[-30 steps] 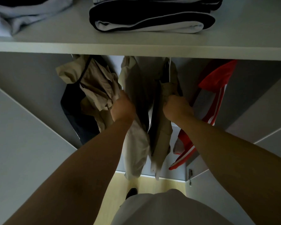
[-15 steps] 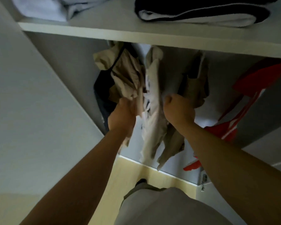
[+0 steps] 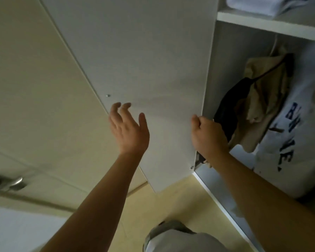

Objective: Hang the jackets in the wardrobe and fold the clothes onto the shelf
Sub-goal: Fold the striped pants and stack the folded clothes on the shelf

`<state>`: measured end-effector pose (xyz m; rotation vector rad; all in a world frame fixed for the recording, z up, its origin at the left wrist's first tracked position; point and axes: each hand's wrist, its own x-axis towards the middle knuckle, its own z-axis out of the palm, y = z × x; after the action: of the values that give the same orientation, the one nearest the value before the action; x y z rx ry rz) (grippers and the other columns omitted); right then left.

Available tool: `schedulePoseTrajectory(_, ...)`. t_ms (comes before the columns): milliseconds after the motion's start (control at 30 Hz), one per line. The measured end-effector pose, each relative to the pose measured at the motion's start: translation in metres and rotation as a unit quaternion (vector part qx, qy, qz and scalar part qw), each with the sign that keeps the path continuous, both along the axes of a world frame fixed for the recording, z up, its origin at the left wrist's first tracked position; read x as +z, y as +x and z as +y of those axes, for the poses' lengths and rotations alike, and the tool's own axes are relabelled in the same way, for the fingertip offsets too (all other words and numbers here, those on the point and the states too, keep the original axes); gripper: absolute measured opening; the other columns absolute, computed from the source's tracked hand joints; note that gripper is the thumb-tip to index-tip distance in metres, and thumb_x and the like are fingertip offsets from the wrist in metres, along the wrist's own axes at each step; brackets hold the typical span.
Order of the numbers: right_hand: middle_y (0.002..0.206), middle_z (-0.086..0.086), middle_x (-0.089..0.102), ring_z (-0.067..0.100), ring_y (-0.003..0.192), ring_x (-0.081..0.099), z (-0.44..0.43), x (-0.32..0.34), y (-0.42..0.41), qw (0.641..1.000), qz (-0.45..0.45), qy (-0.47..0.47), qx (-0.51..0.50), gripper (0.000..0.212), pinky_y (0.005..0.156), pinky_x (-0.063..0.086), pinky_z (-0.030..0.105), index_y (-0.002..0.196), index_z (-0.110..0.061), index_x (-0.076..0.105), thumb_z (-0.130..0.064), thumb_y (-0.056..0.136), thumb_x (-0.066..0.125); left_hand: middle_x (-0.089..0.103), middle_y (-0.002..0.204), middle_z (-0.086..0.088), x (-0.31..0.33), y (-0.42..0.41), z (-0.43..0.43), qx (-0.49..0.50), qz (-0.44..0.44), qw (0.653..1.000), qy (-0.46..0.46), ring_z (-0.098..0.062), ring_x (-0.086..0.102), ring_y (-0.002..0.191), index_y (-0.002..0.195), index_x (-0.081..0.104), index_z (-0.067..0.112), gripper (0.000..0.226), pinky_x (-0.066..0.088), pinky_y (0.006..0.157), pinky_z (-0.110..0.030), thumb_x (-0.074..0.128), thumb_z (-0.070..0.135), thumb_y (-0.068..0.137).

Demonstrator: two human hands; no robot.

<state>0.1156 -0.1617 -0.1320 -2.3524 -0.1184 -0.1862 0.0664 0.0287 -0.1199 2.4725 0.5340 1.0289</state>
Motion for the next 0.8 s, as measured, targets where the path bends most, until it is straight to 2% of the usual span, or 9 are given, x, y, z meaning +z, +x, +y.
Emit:
schedulePoseTrajectory(67, 0.061, 0.001, 0.045, 0.028, 0.065, 0.044, 0.028, 0.003, 0.003, 1.000, -0.001, -0.012, 0.001, 0.048, 0.060, 0.030, 0.033, 0.067, -0.015, 0.046, -0.040, 0.106, 0.034, 0.025, 0.153, -0.022, 0.005, 0.003, 0.028, 0.021, -0.028, 0.997, -0.067, -0.036, 0.025, 0.140, 0.145, 0.035, 0.002, 0.060, 0.021, 0.117, -0.045, 0.059, 0.023, 0.094)
schedulePoseTrajectory(167, 0.057, -0.001, 0.045, 0.021, 0.056, 0.043, 0.068, 0.007, 0.009, 1.000, -0.005, -0.005, -0.014, 0.051, 0.050, 0.023, 0.030, 0.061, -0.017, 0.039, -0.040, 0.106, 0.033, 0.014, 0.159, -0.021, 0.008, 0.013, 0.064, -0.033, -0.063, 0.985, -0.156, -0.032, 0.015, 0.147, 0.153, 0.017, -0.001, 0.076, 0.009, 0.121, -0.033, 0.061, 0.018, 0.094)
schedulePoseTrajectory(267, 0.055, -0.003, 0.043, 0.008, 0.051, 0.037, 0.104, 0.009, 0.011, 0.999, -0.020, 0.000, -0.050, 0.052, 0.047, 0.019, 0.027, 0.059, -0.018, 0.037, -0.038, 0.106, 0.033, 0.033, 0.156, -0.011, 0.005, 0.023, 0.098, -0.129, -0.056, 0.967, -0.210, -0.027, 0.038, 0.141, 0.154, 0.017, 0.006, 0.072, 0.032, 0.117, -0.043, 0.058, 0.022, 0.097)
schedulePoseTrajectory(400, 0.055, -0.005, 0.045, 0.008, 0.052, 0.042, 0.136, 0.006, 0.010, 0.995, -0.026, 0.024, -0.096, 0.051, 0.047, 0.022, 0.026, 0.059, -0.021, 0.039, -0.042, 0.106, 0.033, 0.062, 0.113, 0.007, -0.004, 0.027, 0.128, -0.189, -0.063, 0.961, -0.193, -0.013, 0.060, 0.102, 0.137, 0.042, 0.011, 0.047, 0.048, 0.085, -0.028, 0.053, 0.033, 0.097)
schedulePoseTrajectory(433, 0.054, -0.004, 0.046, 0.009, 0.051, 0.044, 0.139, 0.005, 0.008, 0.994, -0.024, 0.028, -0.107, 0.051, 0.048, 0.026, 0.026, 0.060, -0.022, 0.040, -0.043, 0.106, 0.032, 0.059, 0.096, 0.016, -0.004, 0.027, 0.133, -0.202, -0.067, 0.958, -0.191, -0.007, 0.059, 0.085, 0.132, 0.046, 0.011, 0.042, 0.046, 0.073, -0.023, 0.052, 0.034, 0.098)
schedulePoseTrajectory(500, 0.050, -0.003, 0.042, 0.012, 0.045, 0.041, 0.142, 0.005, 0.001, 0.992, -0.025, 0.039, -0.117, 0.052, 0.049, 0.034, 0.025, 0.060, -0.022, 0.040, -0.043, 0.106, 0.033, 0.050, 0.074, 0.011, 0.002, 0.027, 0.141, -0.227, -0.056, 0.953, -0.193, -0.005, 0.050, 0.063, 0.125, 0.050, 0.011, 0.040, 0.038, 0.055, -0.018, 0.051, 0.041, 0.098)
schedulePoseTrajectory(633, 0.049, 0.000, 0.040, 0.013, 0.043, 0.036, 0.134, 0.008, -0.024, 0.987, -0.026, 0.061, -0.150, 0.051, 0.049, 0.035, 0.029, 0.060, -0.020, 0.039, -0.039, 0.107, 0.036, 0.054, 0.074, 0.009, 0.018, 0.018, 0.149, -0.331, -0.033, 0.933, -0.137, -0.004, 0.051, 0.056, 0.105, 0.050, 0.031, 0.030, 0.035, 0.049, -0.011, 0.043, 0.059, 0.096)
schedulePoseTrajectory(733, 0.052, 0.001, 0.047, 0.012, 0.045, 0.044, 0.126, 0.012, -0.042, 0.982, -0.046, 0.062, -0.172, 0.049, 0.050, 0.036, 0.026, 0.061, -0.022, 0.041, -0.038, 0.107, 0.038, 0.053, 0.068, 0.013, 0.022, 0.004, 0.143, -0.411, -0.037, 0.909, -0.058, -0.002, 0.053, 0.058, 0.084, 0.042, 0.040, 0.033, 0.034, 0.050, -0.008, 0.029, 0.066, 0.098)
schedulePoseTrajectory(800, 0.059, 0.004, 0.056, 0.017, 0.054, 0.056, 0.118, 0.016, -0.057, 0.980, -0.030, 0.076, -0.183, 0.047, 0.055, 0.046, 0.031, 0.064, -0.022, 0.044, -0.041, 0.106, 0.036, 0.049, 0.060, 0.016, 0.024, -0.007, 0.132, -0.467, -0.049, 0.882, -0.034, 0.000, 0.054, 0.058, 0.084, 0.042, 0.040, 0.032, 0.035, 0.052, -0.007, 0.026, 0.062, 0.101)
